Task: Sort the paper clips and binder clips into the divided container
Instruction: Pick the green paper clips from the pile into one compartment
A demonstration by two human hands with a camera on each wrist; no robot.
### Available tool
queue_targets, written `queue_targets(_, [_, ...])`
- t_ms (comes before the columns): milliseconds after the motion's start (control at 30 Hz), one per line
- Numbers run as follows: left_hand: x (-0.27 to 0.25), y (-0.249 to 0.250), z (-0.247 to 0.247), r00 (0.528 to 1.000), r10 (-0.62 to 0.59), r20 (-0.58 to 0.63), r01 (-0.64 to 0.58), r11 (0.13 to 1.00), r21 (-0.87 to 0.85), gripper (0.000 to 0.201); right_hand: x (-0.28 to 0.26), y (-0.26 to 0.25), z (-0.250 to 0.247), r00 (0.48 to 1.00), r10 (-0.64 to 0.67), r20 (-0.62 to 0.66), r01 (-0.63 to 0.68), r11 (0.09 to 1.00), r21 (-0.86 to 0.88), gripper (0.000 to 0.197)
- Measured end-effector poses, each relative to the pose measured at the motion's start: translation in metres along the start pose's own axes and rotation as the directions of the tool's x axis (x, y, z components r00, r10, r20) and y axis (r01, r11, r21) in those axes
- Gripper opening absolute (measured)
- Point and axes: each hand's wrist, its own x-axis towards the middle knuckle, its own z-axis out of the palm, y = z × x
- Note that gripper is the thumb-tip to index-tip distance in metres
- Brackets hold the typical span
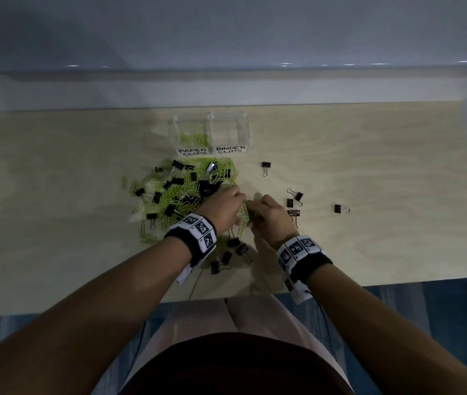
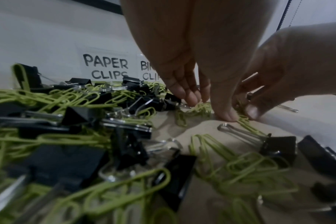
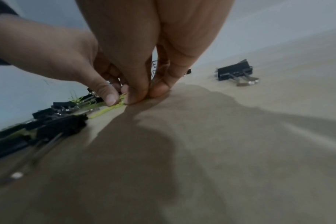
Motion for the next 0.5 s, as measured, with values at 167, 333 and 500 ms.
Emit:
queue_targets(167, [0.005,0.008,-0.003,0.997,-0.050,0.056,0.050,0.999,0.001,0.020,0.013,0.001,-0.009,0.994,-0.104,-0.019,0.101,0.989,-0.110,0.012])
queue_targets(333, [0.006,0.016,0.001,0.993,-0.072,0.091,0.061,0.991,0.122,0.025,0.006,0.006,-0.006,0.998,-0.055,0.001,0.053,0.956,-0.288,0.034])
queue_targets(500, [0.003,0.014,0.000,0.994,-0.052,0.092,0.037,0.987,0.154,0.020,0.003,0.005,-0.004,0.998,0.043,0.041,-0.025,0.930,-0.366,0.041])
